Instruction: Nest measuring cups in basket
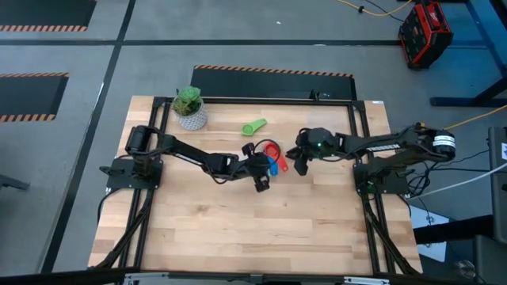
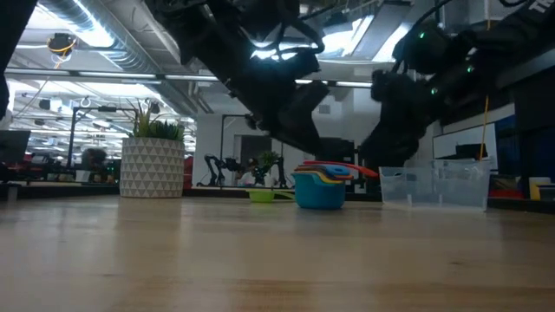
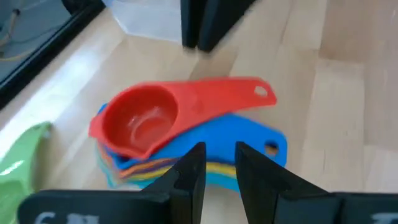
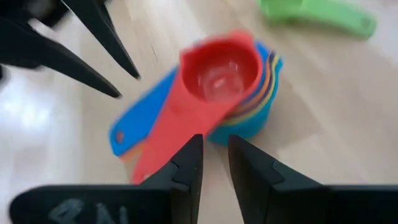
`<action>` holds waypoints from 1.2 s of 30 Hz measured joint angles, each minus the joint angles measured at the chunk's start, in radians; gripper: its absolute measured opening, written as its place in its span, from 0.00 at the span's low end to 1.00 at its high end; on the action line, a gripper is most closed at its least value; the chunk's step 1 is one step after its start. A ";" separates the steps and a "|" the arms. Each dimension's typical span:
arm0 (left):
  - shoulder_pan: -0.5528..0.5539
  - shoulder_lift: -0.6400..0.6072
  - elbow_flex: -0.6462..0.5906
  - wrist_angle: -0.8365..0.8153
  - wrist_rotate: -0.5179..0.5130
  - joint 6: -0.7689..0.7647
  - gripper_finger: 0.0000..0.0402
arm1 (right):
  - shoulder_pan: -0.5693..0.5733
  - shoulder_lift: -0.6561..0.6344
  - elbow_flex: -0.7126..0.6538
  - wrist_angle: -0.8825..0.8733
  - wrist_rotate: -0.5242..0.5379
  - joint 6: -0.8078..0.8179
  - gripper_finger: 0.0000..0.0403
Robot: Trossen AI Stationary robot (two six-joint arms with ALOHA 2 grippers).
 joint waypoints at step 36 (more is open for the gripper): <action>0.000 -0.115 0.001 -0.377 0.022 -0.158 0.20 | 0.050 0.217 0.407 -0.632 0.140 -0.260 0.20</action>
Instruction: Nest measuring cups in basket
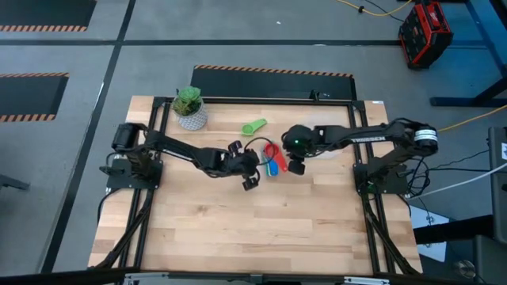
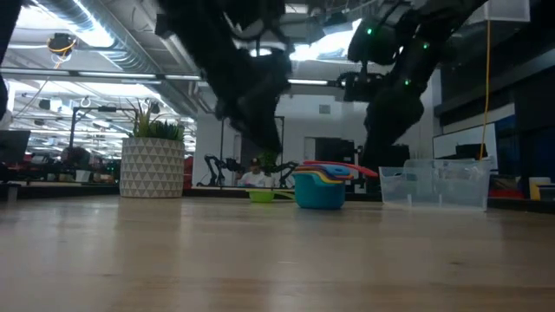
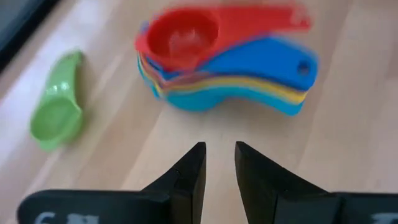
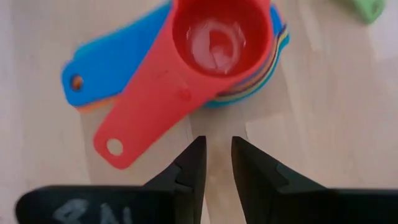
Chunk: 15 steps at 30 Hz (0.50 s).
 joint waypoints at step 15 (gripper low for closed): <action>0.025 0.177 -0.001 0.297 0.046 0.002 0.20 | 0.048 0.134 0.000 0.083 -0.002 0.005 0.20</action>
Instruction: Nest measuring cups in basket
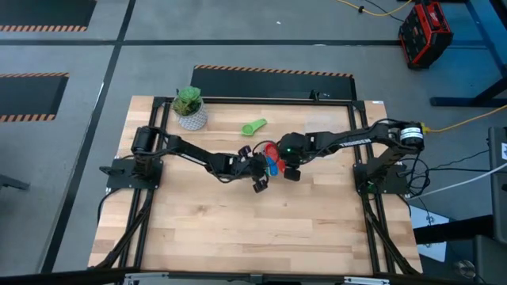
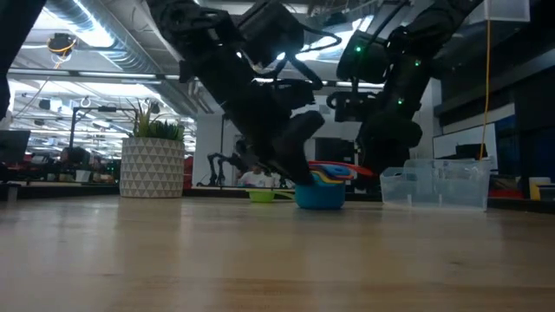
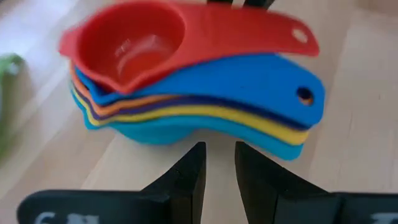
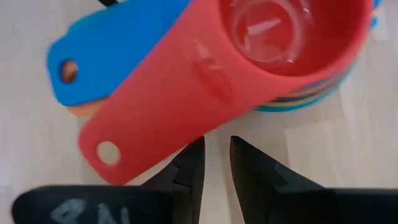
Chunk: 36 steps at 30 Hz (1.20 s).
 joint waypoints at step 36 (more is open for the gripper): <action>0.059 -0.292 0.000 0.018 -0.217 0.323 0.20 | -0.014 -0.387 -0.001 -0.132 -0.016 -0.099 0.20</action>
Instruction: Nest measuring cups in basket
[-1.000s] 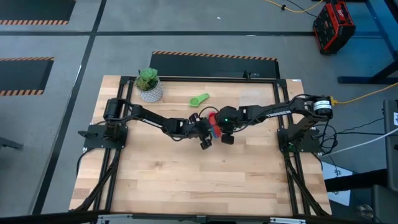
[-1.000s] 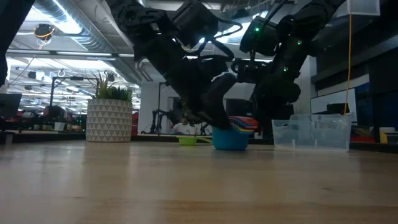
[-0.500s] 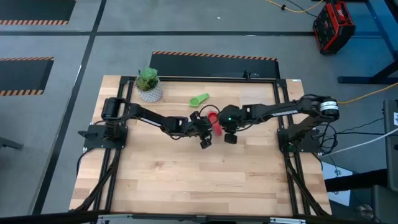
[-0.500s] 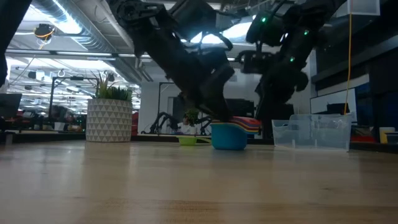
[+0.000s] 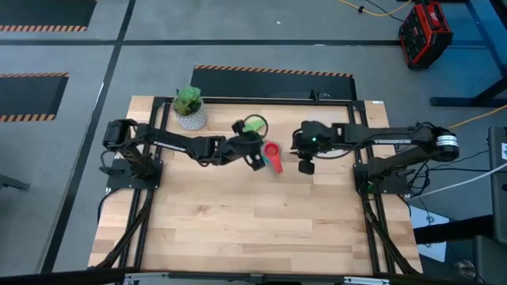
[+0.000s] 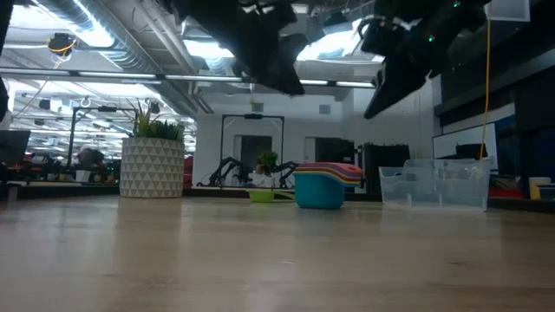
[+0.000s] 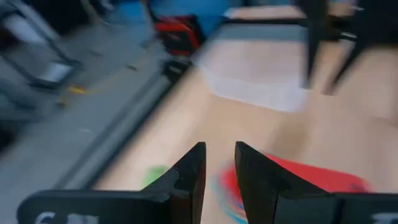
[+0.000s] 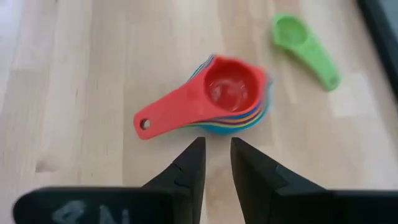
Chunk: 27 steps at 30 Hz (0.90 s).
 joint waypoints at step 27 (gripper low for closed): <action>0.442 -0.056 0.000 -0.070 0.571 -0.089 0.32 | -0.136 -0.241 0.001 -0.059 0.000 -0.010 0.20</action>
